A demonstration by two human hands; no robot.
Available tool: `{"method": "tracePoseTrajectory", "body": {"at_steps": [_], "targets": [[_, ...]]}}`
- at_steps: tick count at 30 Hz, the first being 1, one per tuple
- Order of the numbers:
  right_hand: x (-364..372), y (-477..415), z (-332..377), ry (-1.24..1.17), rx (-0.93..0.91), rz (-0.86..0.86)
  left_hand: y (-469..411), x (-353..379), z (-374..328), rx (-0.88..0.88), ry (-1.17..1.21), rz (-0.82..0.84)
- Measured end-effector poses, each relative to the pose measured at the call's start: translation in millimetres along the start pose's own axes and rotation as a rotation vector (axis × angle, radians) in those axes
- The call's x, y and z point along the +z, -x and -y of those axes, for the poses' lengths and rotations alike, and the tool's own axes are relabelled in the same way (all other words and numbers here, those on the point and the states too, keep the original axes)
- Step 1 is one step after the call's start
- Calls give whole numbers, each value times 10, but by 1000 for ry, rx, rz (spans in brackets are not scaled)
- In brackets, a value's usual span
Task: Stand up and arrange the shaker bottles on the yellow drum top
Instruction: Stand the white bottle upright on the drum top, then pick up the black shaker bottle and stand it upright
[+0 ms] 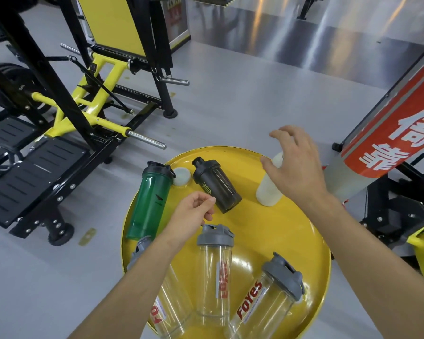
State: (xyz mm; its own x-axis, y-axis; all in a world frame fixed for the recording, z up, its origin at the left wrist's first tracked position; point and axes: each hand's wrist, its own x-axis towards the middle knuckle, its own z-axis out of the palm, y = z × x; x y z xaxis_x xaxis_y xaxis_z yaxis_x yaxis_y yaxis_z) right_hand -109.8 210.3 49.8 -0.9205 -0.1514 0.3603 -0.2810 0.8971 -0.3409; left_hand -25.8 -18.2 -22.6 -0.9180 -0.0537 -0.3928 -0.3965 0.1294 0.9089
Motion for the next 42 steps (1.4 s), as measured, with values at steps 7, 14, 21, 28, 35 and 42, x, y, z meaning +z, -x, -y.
{"method": "tracePoseTrajectory", "body": {"at_steps": [7, 14, 21, 28, 35, 42], "targets": [[466, -85, 322, -35, -50, 223, 49, -161, 83, -17, 47, -44], [1046, -91, 471, 15, -18, 482, 55, -337, 240, -48, 73, -88], [1525, -131, 577, 84, 25, 586, 67, -439, 399, -80, 72, -87], [1736, -158, 595, 175, 35, 551, 33, -434, 486, -112, 63, -72], [1625, -32, 521, 39, 52, 408, -40, -357, 428, -104, 60, -43], [1396, 116, 387, -249, 125, 169, -55, -289, 365, -95, 52, -12]]}}
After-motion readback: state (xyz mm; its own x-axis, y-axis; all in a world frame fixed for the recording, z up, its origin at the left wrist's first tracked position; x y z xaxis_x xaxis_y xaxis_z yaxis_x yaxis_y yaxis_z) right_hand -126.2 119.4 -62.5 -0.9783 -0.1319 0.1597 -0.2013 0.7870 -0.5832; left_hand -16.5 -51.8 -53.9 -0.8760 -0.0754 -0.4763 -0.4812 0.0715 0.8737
